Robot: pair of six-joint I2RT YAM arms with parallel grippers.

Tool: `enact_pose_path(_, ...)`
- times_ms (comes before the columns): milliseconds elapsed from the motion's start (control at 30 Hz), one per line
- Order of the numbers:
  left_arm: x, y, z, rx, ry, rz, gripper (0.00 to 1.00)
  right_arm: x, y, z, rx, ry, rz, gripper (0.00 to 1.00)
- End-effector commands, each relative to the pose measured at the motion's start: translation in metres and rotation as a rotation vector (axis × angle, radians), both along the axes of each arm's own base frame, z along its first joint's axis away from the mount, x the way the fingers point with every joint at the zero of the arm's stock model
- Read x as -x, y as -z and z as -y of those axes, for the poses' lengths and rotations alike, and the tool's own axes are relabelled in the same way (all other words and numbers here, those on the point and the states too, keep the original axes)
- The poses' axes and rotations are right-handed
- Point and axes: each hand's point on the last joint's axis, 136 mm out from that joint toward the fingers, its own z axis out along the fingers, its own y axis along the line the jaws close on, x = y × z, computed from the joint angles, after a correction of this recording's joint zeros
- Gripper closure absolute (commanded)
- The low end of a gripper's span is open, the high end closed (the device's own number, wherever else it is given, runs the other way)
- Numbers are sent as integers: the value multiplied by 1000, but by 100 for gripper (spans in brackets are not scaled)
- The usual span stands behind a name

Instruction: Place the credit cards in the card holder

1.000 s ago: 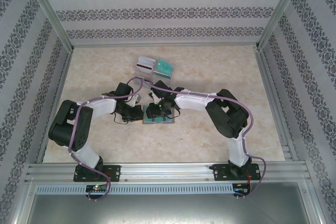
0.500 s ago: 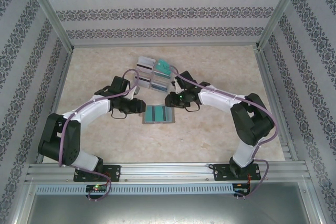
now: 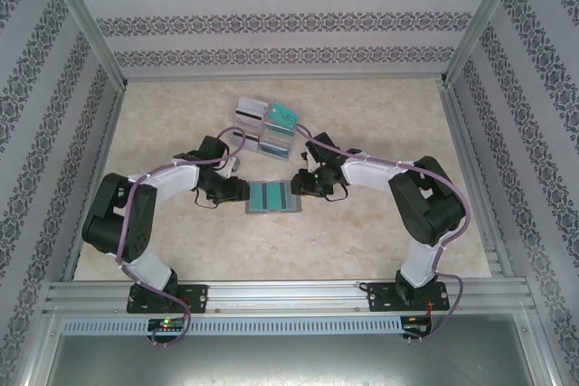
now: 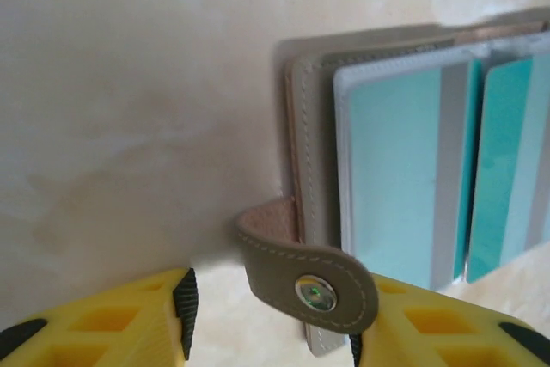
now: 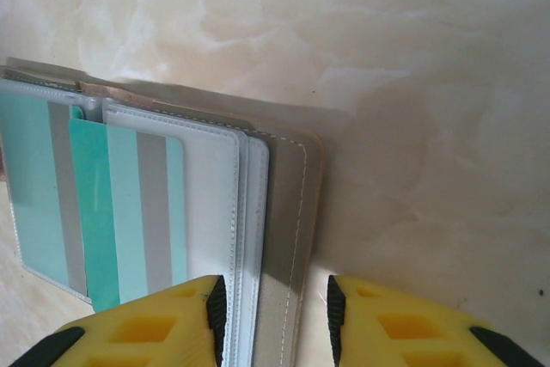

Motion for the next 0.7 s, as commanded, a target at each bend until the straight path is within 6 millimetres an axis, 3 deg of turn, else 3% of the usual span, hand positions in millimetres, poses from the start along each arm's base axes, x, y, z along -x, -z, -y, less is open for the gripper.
enact_pose_path(0, -12, -3, -3, -27, 20, 22, 58, 4, 7, -1, -1, -9, -15, 61)
enact_pose_path(200, -10, 6, 8, 36, 34, -19, 78, 6, 6, 7, 18, 21, -34, 59)
enact_pose_path(267, -10, 6, 9, 45, 29, -17, 79, 5, 6, 7, 7, 25, -39, 58)
enact_pose_path(467, -5, 9, 9, 53, 24, -24, 83, 4, 7, -21, -148, 27, -90, 57)
enact_pose_path(667, -3, 10, 10, 60, 23, -28, 84, -3, -24, -30, -212, 19, -43, 58)
